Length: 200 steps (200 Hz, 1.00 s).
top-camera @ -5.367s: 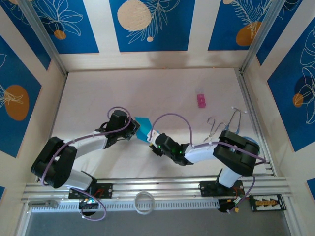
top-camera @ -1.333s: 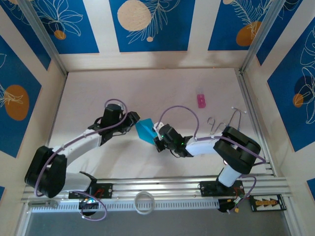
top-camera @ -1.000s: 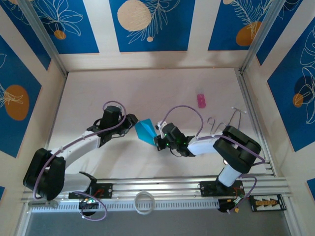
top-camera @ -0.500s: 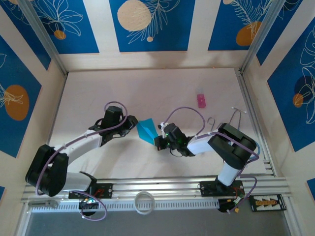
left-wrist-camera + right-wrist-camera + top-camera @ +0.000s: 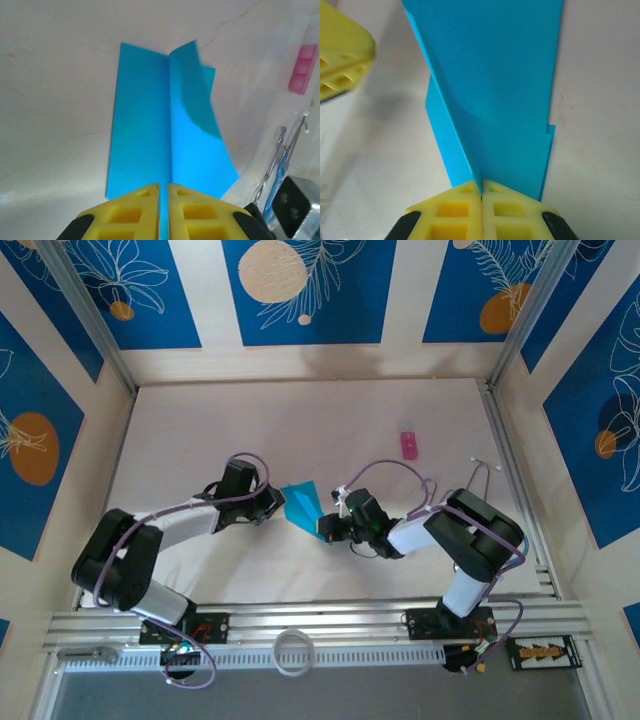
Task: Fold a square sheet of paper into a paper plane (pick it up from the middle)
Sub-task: Fourth fold the wing at the center of the table.
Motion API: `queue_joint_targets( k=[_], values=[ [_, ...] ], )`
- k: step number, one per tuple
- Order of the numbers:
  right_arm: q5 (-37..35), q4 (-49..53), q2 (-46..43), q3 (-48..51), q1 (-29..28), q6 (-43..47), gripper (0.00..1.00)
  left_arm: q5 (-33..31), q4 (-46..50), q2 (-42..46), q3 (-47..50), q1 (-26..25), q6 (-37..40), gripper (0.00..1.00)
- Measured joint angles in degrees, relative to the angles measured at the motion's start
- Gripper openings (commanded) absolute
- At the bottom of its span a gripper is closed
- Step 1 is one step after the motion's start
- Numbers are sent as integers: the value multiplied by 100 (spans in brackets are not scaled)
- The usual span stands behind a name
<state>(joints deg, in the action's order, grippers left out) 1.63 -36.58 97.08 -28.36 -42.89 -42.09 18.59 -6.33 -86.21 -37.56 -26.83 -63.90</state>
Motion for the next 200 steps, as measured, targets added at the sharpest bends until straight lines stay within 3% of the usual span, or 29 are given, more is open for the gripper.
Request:
queue_joint_targets(
  k=[90,200],
  values=[
    [629,-304,101,33,245,-542,1,605,-542,-925,-367,-101,103,9],
    [616,4,98,22,240,-933,1,575,-1095,-1174,57,-186,-219,0]
  ],
)
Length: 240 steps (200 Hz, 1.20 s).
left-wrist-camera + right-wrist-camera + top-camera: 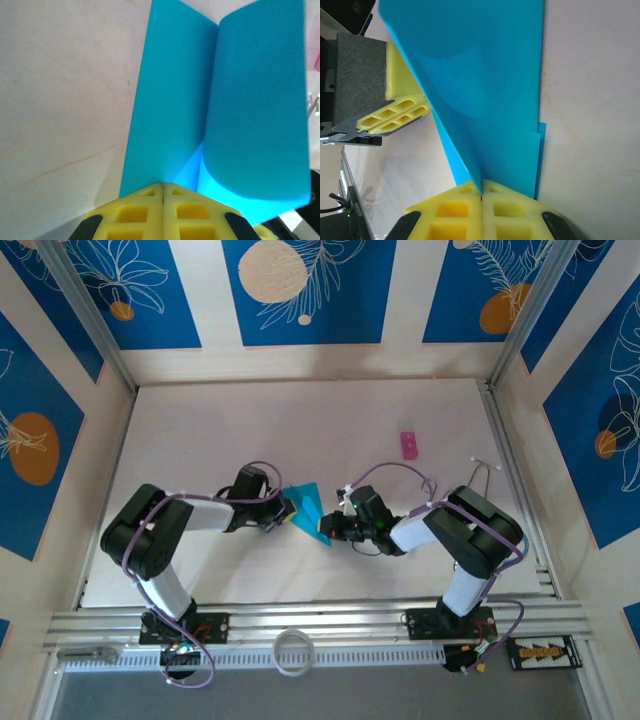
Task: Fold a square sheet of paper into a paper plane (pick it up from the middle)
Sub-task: Fourth fold the wing at the center of the table.
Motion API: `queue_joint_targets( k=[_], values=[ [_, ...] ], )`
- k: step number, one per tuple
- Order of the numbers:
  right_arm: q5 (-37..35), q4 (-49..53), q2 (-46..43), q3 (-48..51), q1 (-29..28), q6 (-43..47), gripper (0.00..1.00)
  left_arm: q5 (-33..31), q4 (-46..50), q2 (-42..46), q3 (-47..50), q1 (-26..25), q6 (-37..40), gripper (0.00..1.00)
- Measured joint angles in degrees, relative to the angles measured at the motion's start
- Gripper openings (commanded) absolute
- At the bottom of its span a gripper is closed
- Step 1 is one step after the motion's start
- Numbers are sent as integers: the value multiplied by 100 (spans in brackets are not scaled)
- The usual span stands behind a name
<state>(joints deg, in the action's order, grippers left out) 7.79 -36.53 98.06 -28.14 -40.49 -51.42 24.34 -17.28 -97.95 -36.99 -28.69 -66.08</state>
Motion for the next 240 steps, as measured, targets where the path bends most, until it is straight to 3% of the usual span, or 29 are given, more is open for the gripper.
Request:
queue_joint_targets(
  k=[220,240],
  values=[
    [-317,352,-188,2,-229,-577,1,-555,-92,396,385,-188,-437,0],
    [-297,365,-186,-9,-225,-575,1,-557,-90,407,385,-188,-407,6]
  ],
)
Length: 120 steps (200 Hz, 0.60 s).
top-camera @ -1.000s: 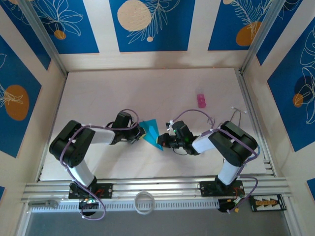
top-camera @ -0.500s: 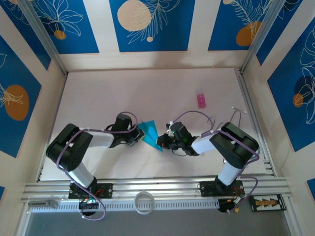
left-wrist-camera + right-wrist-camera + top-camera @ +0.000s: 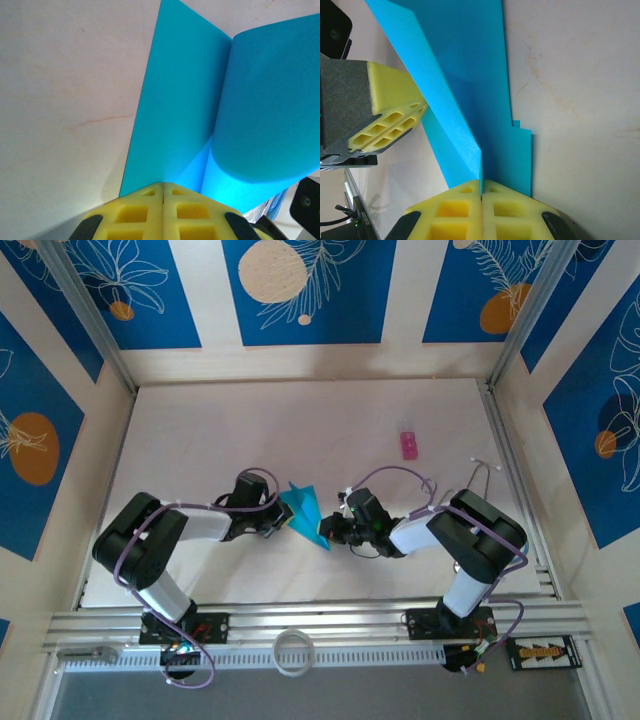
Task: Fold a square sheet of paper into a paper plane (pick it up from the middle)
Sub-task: Fourth fold the wing at the center of the table.
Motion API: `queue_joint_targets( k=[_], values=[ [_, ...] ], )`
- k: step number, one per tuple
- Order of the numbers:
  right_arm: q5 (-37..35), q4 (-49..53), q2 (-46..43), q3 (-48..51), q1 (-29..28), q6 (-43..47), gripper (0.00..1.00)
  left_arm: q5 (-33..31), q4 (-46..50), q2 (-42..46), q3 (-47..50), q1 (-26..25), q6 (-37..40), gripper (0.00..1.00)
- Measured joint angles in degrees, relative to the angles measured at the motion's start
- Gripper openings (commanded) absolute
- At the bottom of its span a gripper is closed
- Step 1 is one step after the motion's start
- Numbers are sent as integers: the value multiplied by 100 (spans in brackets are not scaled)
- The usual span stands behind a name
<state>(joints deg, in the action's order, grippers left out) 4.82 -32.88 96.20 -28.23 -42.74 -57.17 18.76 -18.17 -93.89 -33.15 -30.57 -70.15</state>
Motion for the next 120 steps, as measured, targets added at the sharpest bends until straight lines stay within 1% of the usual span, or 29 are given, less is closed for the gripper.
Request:
queue_joint_targets(
  k=[12,29,68,94,120],
  values=[
    [20,74,0,-33,11,0,1,-31,15,20,0,0,50,9],
    [61,144,2,-63,28,0,1,-70,48,101,0,0,195,10],
    [170,136,35,-72,76,-2,1,-74,52,378,-168,-68,695,7],
    [240,120,63,-81,114,-48,1,179,-116,323,-400,-136,922,6],
    [341,70,101,-81,157,-142,1,466,-396,-24,-636,-177,944,6]
  ],
)
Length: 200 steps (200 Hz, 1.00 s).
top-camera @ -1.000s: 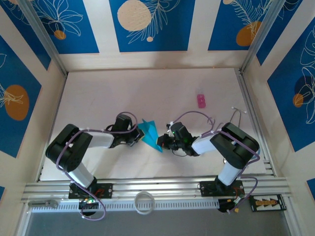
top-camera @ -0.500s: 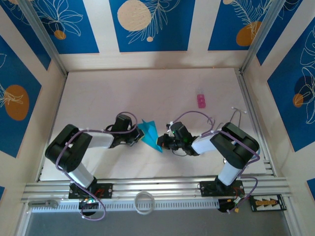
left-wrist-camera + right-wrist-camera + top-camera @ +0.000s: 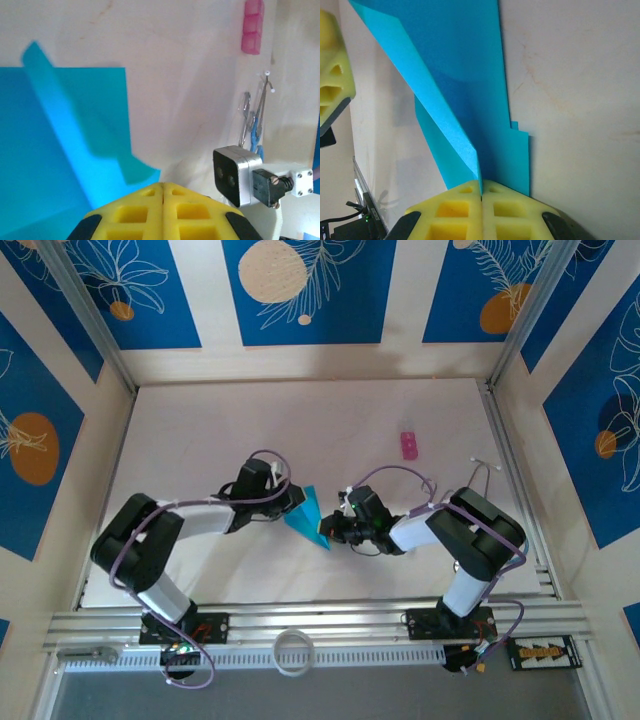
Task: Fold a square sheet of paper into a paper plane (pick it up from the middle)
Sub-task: Fourth fold the wing at the center of the table.
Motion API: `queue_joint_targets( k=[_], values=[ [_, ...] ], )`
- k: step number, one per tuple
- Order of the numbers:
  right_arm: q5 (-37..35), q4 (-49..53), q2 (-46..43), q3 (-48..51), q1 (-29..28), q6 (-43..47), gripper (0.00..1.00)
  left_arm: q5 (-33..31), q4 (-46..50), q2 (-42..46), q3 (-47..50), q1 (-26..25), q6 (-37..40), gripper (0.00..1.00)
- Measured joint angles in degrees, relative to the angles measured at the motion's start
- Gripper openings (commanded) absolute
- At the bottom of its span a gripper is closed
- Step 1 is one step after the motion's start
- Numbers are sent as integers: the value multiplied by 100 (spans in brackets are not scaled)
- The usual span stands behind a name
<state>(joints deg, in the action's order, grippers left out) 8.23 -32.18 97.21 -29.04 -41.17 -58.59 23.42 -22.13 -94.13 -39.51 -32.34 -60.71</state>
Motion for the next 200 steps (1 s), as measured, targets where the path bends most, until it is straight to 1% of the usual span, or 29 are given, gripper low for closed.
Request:
queue_joint_targets(
  k=[39,75,200],
  values=[
    [83,-17,15,0,44,-52,1,149,-125,-466,-109,-11,-46,6],
    [105,-22,22,0,55,-55,1,175,-136,-726,-236,-15,-87,8],
    [317,-55,92,-22,146,-184,1,192,31,-1025,-455,-17,-63,10]
  ],
)
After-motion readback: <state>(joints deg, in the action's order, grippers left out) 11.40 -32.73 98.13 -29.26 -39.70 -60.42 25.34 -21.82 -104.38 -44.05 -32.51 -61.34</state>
